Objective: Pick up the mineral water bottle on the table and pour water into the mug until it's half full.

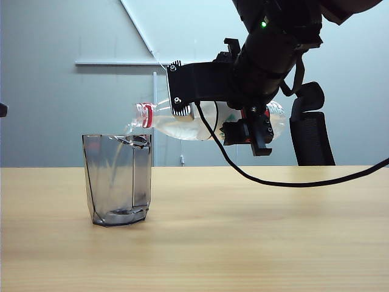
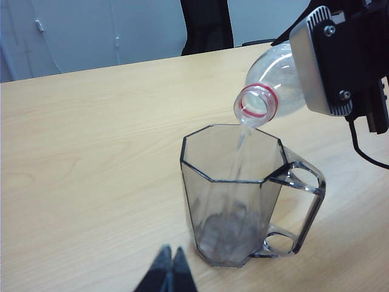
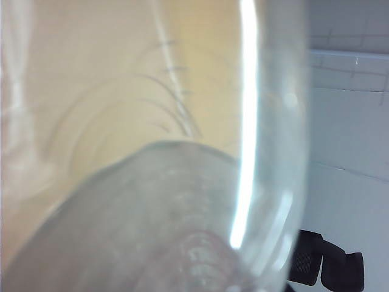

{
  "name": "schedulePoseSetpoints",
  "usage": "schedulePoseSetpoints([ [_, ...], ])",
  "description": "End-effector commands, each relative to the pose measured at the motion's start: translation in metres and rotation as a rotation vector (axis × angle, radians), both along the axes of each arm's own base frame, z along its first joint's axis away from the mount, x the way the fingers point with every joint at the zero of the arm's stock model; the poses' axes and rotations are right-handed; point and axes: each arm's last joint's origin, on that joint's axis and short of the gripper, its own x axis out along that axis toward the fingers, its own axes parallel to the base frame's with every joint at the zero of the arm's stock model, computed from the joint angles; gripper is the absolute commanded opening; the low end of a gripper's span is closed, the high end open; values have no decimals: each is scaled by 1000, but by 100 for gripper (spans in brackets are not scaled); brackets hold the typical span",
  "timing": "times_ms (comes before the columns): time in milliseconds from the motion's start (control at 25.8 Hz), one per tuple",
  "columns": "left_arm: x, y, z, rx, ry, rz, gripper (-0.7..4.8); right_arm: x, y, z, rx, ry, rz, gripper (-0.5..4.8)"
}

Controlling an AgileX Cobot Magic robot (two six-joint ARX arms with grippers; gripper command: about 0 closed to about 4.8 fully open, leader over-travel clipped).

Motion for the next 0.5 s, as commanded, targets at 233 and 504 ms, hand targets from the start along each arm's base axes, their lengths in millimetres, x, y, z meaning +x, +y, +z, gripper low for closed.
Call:
schedulePoseSetpoints([
  [233,0,0,2,-11,-11,-2,-2,2,2,12,30,-64,0,327],
  [504,0,0,2,-11,-11,-2,-2,2,1,12,17,-73,-14,327],
])
